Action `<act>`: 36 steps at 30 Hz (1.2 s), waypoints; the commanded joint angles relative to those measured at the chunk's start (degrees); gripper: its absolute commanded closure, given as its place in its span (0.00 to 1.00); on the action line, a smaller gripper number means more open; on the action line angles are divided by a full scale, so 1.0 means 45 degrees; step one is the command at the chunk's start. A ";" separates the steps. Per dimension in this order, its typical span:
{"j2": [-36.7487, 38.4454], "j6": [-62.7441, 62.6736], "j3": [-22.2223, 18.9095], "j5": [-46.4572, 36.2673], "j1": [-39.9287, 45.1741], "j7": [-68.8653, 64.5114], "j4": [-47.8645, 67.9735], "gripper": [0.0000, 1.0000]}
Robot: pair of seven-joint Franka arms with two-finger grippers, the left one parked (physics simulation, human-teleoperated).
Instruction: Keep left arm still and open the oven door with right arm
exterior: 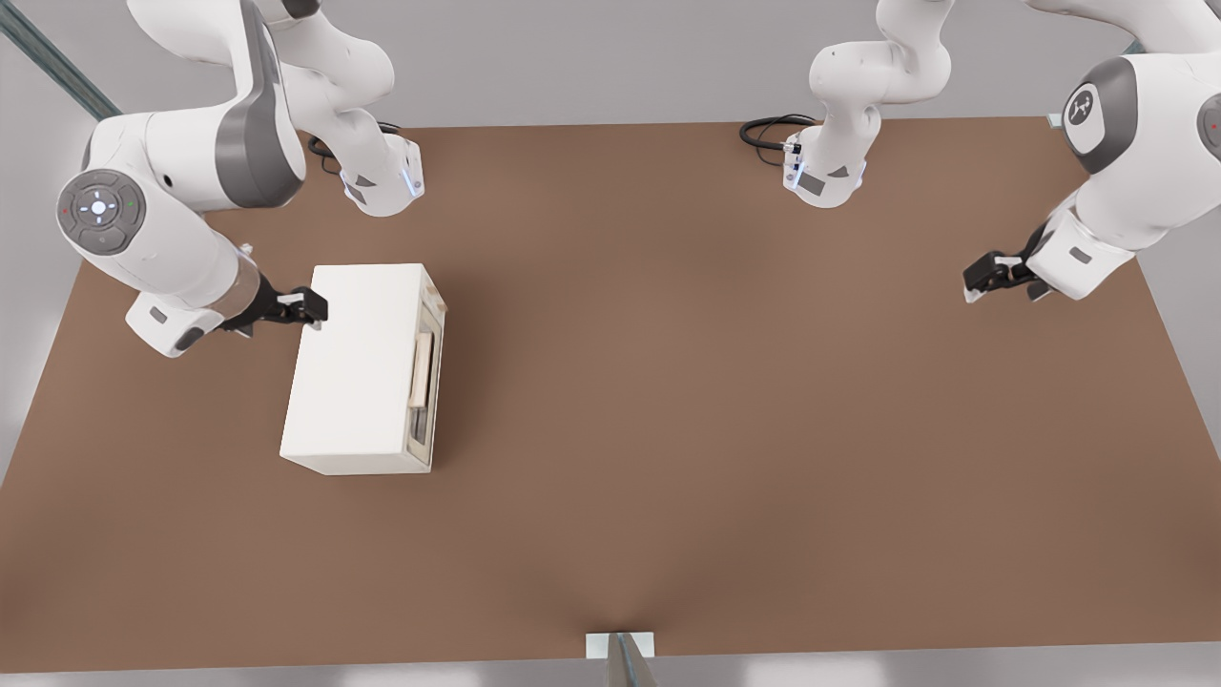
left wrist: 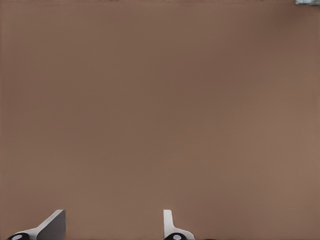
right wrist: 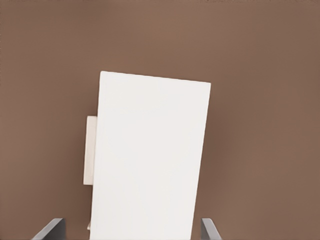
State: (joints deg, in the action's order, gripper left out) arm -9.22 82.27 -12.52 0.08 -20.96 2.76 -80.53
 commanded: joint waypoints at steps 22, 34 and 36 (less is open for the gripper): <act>-0.5294 -0.2227 0.1611 0.7834 -0.4816 0.9875 -0.0698 1.00; -0.6251 -0.1407 0.1611 0.7854 -0.4953 1.0871 -0.0737 1.00; -0.6271 -0.1387 0.1611 0.7854 -0.4953 1.0871 -0.0874 1.00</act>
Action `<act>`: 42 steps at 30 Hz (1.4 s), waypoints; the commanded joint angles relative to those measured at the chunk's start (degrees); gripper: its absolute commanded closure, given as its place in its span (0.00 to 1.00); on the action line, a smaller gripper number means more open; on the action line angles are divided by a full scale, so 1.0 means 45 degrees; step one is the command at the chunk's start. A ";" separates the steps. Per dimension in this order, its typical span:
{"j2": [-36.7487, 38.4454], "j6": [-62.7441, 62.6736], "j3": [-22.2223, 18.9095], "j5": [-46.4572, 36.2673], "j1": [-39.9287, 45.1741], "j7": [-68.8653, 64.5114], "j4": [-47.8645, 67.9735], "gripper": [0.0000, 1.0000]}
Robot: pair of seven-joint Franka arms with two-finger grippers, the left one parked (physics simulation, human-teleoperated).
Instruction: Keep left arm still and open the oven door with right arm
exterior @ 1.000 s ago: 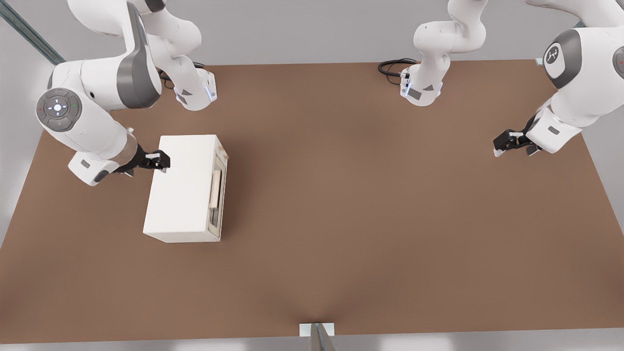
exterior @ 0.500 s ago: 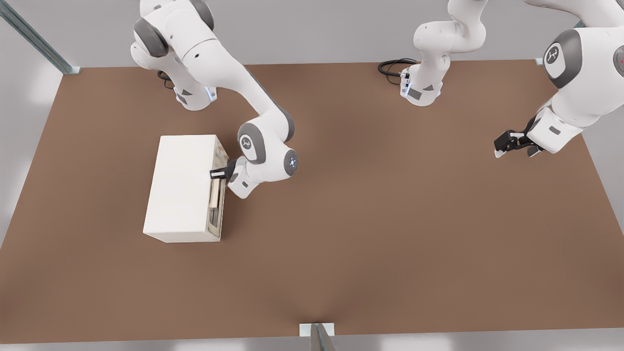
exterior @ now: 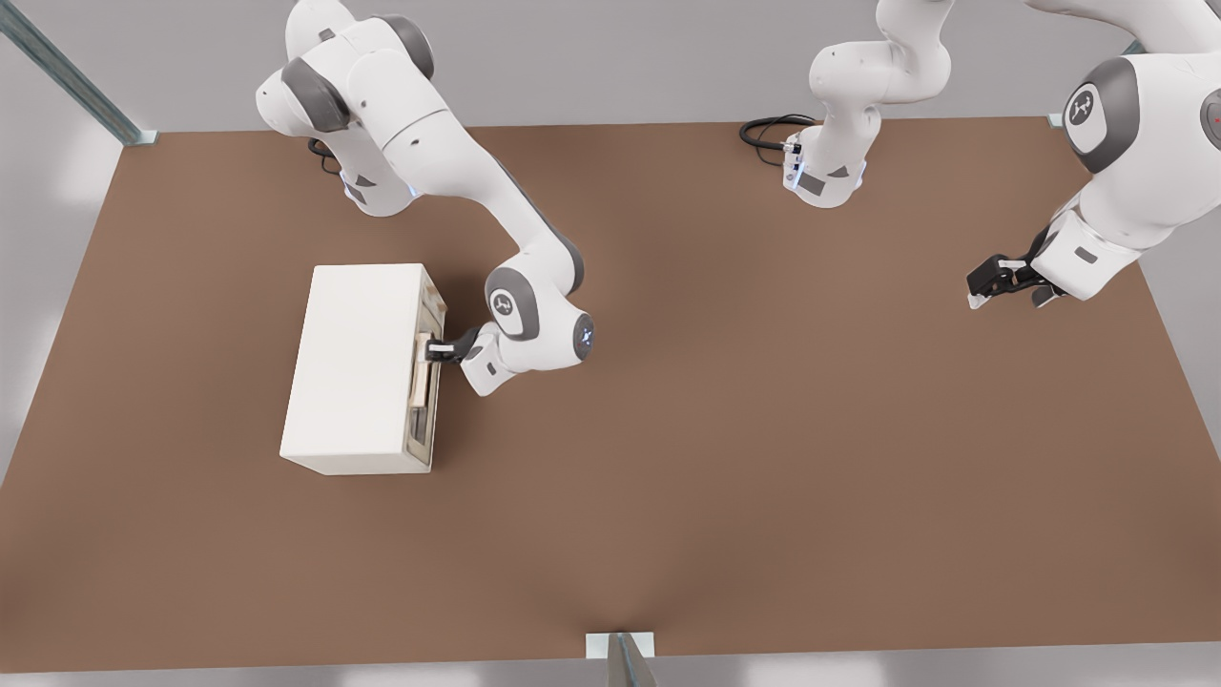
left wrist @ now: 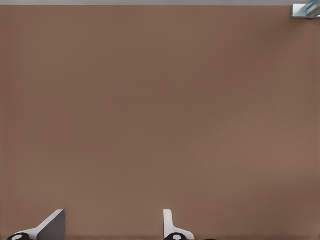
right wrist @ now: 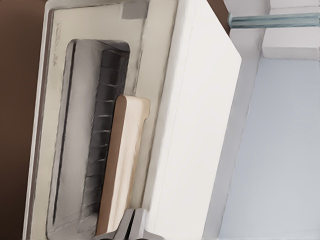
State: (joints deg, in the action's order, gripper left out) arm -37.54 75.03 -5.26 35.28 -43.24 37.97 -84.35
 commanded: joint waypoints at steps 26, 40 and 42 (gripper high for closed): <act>0.0977 0.0591 0.0055 -0.2955 0.0174 0.2151 0.1772 1.00; 0.5412 0.1861 0.0094 -0.7430 0.7050 -0.8847 0.2260 0.00; 0.5412 0.1861 0.0094 -0.7430 0.7089 -0.8828 0.2436 0.00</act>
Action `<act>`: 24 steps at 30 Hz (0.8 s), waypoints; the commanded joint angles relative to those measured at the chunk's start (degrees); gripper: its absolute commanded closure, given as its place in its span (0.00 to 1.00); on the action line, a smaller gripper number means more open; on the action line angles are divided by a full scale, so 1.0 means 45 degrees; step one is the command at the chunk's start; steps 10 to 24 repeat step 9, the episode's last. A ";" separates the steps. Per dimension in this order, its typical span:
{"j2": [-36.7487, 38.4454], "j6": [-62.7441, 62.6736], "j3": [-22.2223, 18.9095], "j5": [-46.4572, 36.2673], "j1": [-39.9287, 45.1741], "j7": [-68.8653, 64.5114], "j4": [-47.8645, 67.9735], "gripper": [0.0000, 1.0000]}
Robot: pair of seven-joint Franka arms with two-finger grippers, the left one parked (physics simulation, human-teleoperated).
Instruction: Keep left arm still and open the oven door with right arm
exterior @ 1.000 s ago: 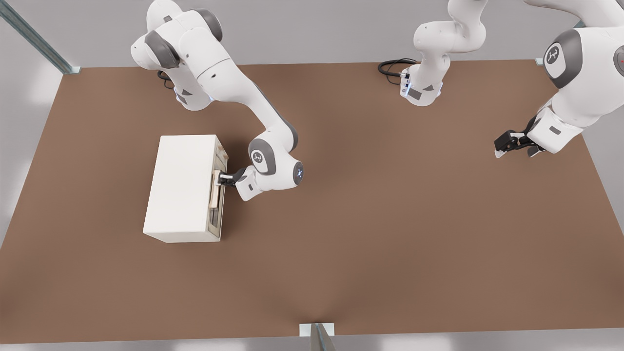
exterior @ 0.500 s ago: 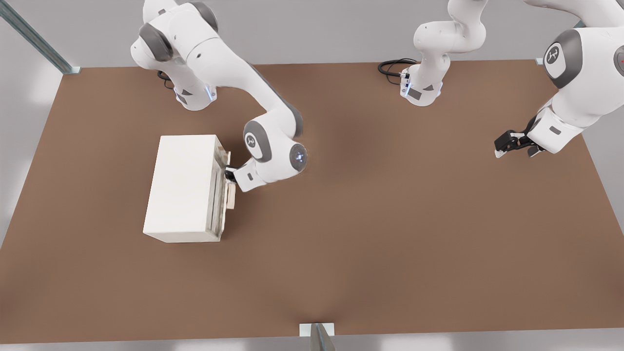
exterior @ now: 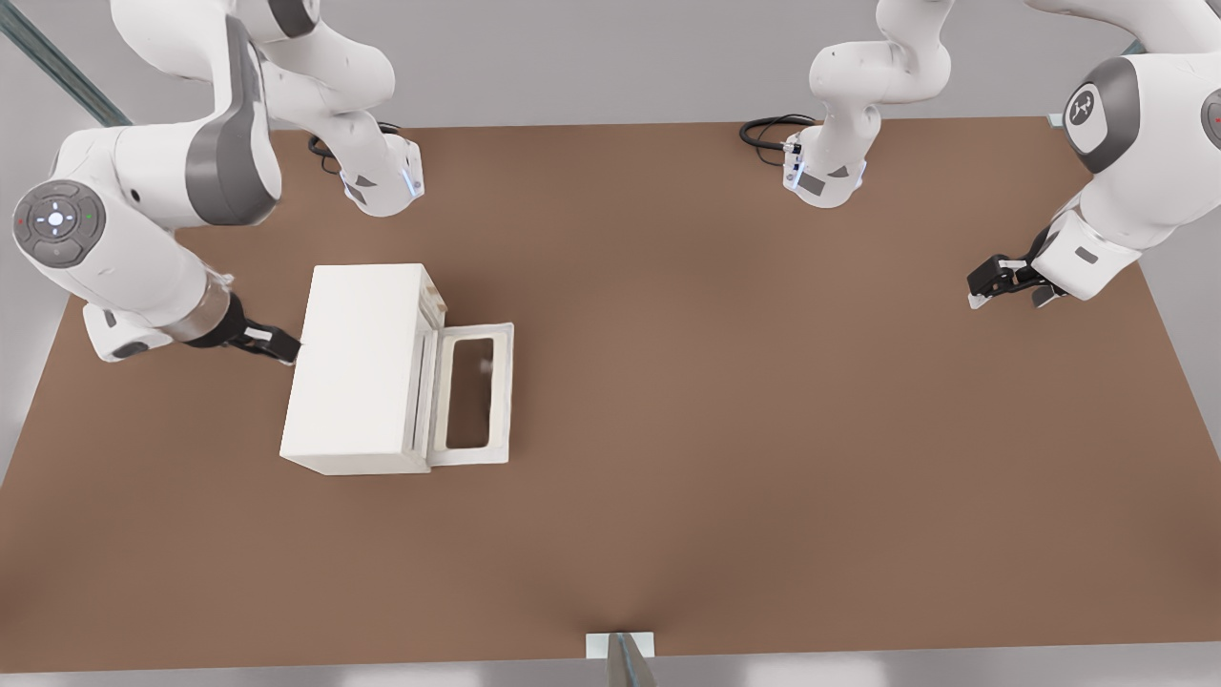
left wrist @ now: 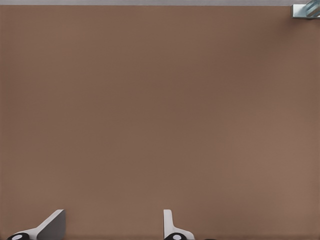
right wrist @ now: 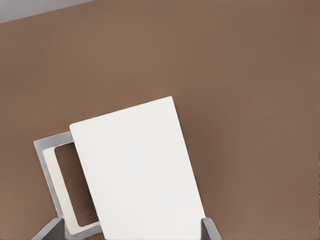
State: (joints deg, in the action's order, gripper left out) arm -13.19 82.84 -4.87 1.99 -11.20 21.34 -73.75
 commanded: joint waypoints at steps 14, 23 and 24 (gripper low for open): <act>-0.0019 0.0147 0.0086 -0.0013 -0.0051 -0.5211 0.0079 0.00; -0.0019 0.0147 0.0086 -0.0013 -0.0051 -0.5211 0.0079 0.00; -0.0019 0.0147 0.0086 -0.0013 -0.0051 -0.5211 0.0079 0.00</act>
